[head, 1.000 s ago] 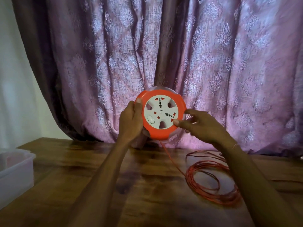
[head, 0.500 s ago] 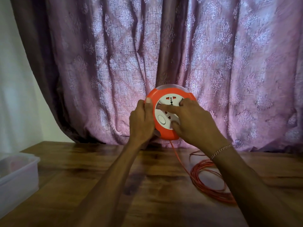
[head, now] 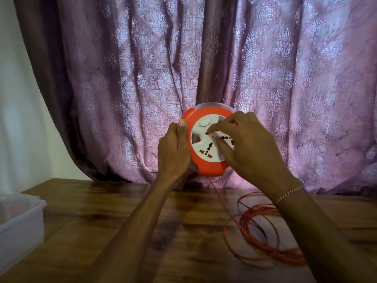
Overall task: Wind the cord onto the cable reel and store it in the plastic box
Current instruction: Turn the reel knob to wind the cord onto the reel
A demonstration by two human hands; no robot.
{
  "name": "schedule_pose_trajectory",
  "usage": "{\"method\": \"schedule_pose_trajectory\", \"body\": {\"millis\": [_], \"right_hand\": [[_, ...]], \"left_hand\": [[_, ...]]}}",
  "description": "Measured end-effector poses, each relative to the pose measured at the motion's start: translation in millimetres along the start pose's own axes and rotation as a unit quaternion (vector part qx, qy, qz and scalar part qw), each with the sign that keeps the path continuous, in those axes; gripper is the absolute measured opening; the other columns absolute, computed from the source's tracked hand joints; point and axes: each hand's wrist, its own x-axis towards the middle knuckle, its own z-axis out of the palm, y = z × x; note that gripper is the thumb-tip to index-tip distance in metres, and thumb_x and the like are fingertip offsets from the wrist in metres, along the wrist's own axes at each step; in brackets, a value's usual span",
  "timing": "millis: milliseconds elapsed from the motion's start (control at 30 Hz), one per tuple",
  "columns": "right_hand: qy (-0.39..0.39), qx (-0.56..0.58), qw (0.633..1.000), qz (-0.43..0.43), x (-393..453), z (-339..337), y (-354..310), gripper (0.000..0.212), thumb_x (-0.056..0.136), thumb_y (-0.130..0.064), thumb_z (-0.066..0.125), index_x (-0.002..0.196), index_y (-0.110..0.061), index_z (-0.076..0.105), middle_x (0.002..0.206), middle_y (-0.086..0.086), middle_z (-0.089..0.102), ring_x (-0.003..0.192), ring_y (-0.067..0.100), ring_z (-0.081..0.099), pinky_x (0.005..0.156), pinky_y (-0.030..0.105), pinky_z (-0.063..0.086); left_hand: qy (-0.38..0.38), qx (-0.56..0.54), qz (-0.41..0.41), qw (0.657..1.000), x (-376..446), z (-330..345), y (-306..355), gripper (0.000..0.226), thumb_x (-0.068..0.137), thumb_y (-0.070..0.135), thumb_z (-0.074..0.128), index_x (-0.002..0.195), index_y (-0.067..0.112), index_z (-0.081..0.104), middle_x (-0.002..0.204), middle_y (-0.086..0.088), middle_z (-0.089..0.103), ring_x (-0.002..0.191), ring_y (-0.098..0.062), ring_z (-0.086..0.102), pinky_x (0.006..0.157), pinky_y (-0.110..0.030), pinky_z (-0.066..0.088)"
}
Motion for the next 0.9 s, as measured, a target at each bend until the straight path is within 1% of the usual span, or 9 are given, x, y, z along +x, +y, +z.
{"method": "schedule_pose_trajectory", "body": {"millis": [100, 200, 300, 433, 533, 633, 700, 767, 900], "right_hand": [[-0.125, -0.016, 0.992, -0.026, -6, 0, -2, 0.048, 0.092, -0.024, 0.055, 0.134, -0.047, 0.053, 0.140, 0.008, 0.044, 0.129, 0.026, 0.032, 0.087, 0.048, 0.053], [-0.161, -0.071, 0.984, -0.028, -8, 3, -6, 0.058, 0.089, -0.027, 0.059, 0.138, -0.053, 0.045, 0.150, 0.008, 0.032, 0.136, 0.027, 0.026, 0.087, 0.045, 0.051], [-0.143, -0.099, 0.984, -0.026, -7, 5, -7, 0.061, 0.086, -0.026, 0.063, 0.138, -0.052, 0.046, 0.144, 0.006, 0.037, 0.134, 0.027, 0.031, 0.083, 0.042, 0.052], [-0.089, -0.067, 0.994, -0.019, -8, 8, -3, 0.057, 0.082, -0.028, 0.065, 0.132, -0.053, 0.053, 0.126, 0.004, 0.047, 0.124, 0.025, 0.044, 0.073, 0.040, 0.053], [-0.036, -0.053, 0.998, 0.018, -10, 11, -4, 0.059, 0.074, -0.047, 0.065, 0.131, -0.055, 0.052, 0.112, 0.003, 0.061, 0.108, 0.027, 0.058, 0.072, 0.039, 0.054], [0.063, -0.014, 0.992, 0.113, -8, 17, -6, 0.055, 0.076, -0.066, 0.061, 0.123, -0.039, 0.065, 0.093, 0.005, 0.077, 0.088, 0.036, 0.069, 0.074, 0.041, 0.057], [0.081, -0.002, 0.989, 0.123, -6, 19, -4, 0.049, 0.087, -0.060, 0.056, 0.117, -0.025, 0.071, 0.093, 0.010, 0.077, 0.087, 0.038, 0.070, 0.078, 0.042, 0.056], [0.063, 0.005, 0.993, 0.100, -5, 17, -4, 0.046, 0.091, -0.054, 0.054, 0.117, -0.019, 0.071, 0.091, 0.011, 0.077, 0.088, 0.036, 0.071, 0.078, 0.042, 0.055], [0.023, -0.006, 0.998, 0.050, -2, 1, 0, 0.031, 0.090, -0.042, 0.061, 0.115, -0.027, 0.068, 0.094, 0.002, 0.076, 0.091, 0.031, 0.066, 0.073, 0.042, 0.054]], "left_hand": [[0.002, 0.016, 0.008, 1.000, -2, 1, -1, 0.053, 0.101, 0.059, 0.026, 0.080, 0.018, 0.051, 0.069, 0.001, 0.062, 0.069, -0.026, 0.061, 0.068, -0.053, 0.052], [0.000, 0.026, 0.005, 1.000, -3, 2, -2, 0.057, 0.101, 0.058, 0.025, 0.083, 0.013, 0.053, 0.071, -0.001, 0.064, 0.071, -0.026, 0.063, 0.069, -0.051, 0.052], [-0.002, 0.024, 0.004, 1.000, -4, 2, -2, 0.057, 0.101, 0.059, 0.025, 0.082, 0.012, 0.053, 0.071, 0.000, 0.063, 0.071, -0.025, 0.062, 0.069, -0.051, 0.051], [-0.002, 0.018, 0.005, 1.000, -5, 1, -1, 0.058, 0.101, 0.060, 0.026, 0.082, 0.013, 0.053, 0.071, 0.000, 0.063, 0.071, -0.026, 0.062, 0.070, -0.052, 0.051], [0.000, 0.030, 0.010, 1.000, -4, 2, 1, 0.057, 0.099, 0.063, 0.025, 0.080, 0.016, 0.051, 0.068, 0.001, 0.061, 0.070, -0.025, 0.060, 0.070, -0.052, 0.050], [-0.002, 0.032, 0.006, 0.999, -5, 3, 2, 0.056, 0.098, 0.064, 0.024, 0.078, 0.019, 0.050, 0.069, 0.002, 0.061, 0.073, -0.030, 0.061, 0.071, -0.051, 0.051], [-0.001, 0.025, 0.003, 1.000, -5, 3, 2, 0.058, 0.097, 0.065, 0.023, 0.079, 0.018, 0.052, 0.069, 0.001, 0.063, 0.071, -0.028, 0.062, 0.070, -0.050, 0.051], [-0.001, 0.028, 0.002, 1.000, -5, 3, 3, 0.059, 0.097, 0.066, 0.023, 0.079, 0.018, 0.052, 0.068, 0.003, 0.063, 0.070, -0.024, 0.062, 0.069, -0.049, 0.052], [0.001, 0.008, -0.005, 1.000, -3, 1, 4, 0.058, 0.098, 0.064, 0.024, 0.080, 0.017, 0.053, 0.070, 0.003, 0.062, 0.071, -0.024, 0.061, 0.072, -0.053, 0.052]]}}
